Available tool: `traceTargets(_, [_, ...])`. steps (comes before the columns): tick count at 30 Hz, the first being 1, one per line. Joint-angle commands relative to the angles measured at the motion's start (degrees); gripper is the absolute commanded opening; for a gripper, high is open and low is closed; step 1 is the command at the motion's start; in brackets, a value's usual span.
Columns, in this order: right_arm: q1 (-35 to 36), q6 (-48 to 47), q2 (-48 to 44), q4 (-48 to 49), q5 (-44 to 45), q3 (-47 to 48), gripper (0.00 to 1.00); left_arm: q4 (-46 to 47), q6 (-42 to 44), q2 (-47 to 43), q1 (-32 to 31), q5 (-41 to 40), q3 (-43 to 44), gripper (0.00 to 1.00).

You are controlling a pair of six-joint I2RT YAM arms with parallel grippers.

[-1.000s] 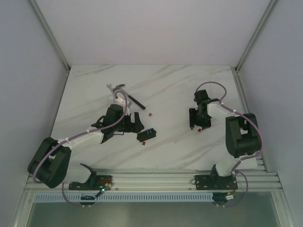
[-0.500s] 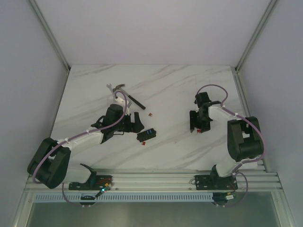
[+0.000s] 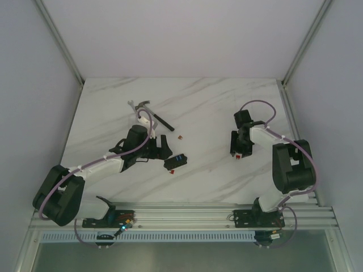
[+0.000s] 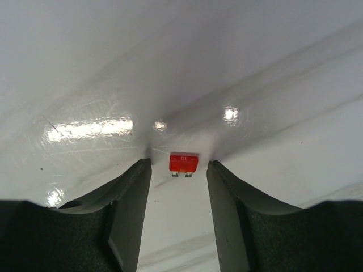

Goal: Snap on the fuse box
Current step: Adjust the fuse at the center of the board, then pick up the fuse from the center of the board.

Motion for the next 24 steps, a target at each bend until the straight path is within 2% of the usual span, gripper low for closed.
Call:
traceTargets(1, [0.2, 1.0, 0.8, 0.7, 1.3, 1.9, 0.5, -1.2, 0.2, -1.3, -0.1, 0.2, 0.7, 1.0])
traceTargets(24, [0.5, 1.2, 2.3, 0.4, 3.4, 0.4, 0.4, -1.5, 0.3, -1.0, -0.2, 1.3, 0.9, 1.0])
